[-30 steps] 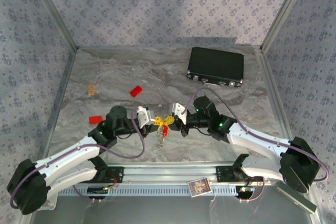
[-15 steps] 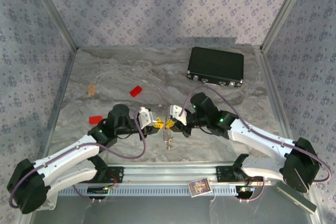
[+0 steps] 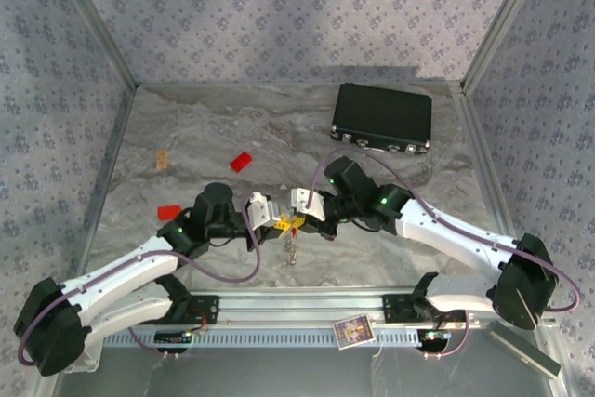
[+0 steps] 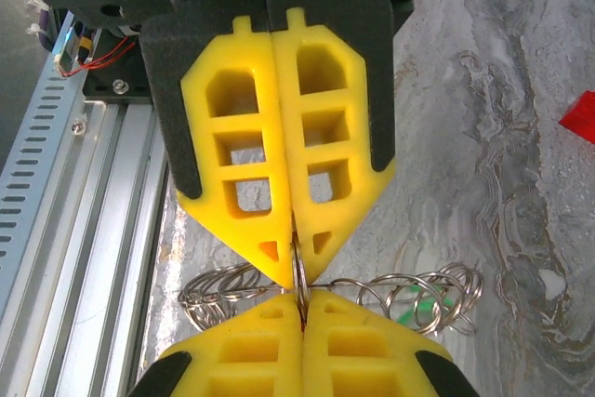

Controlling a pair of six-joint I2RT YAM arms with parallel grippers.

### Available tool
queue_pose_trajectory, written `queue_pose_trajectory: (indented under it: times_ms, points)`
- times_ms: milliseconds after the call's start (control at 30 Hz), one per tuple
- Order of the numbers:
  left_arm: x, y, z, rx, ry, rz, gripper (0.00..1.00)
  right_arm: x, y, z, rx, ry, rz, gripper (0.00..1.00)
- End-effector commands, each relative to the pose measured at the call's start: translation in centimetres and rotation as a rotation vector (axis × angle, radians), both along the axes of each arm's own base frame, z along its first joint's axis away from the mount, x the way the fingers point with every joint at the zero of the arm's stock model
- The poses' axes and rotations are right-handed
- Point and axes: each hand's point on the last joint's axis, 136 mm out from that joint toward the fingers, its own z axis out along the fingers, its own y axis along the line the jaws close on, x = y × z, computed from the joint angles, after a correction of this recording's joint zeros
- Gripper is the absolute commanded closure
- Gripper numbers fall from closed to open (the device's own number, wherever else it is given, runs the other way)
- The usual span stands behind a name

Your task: Put the keys on the keyring

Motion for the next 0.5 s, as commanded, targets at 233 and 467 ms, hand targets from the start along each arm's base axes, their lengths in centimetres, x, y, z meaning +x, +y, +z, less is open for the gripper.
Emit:
queue_pose_trajectory:
  times_ms: [233, 467]
  points:
    - [0.6, -0.3, 2.1, -0.138, -0.045, 0.038, 1.00, 1.1, -0.5, 2.4, 0.250, -0.016, -0.120, 0.68]
    - [0.6, -0.3, 1.8, -0.161, -0.030, 0.049, 1.00, 0.3, -0.6, 2.0, 0.306, 0.060, -0.109, 0.68]
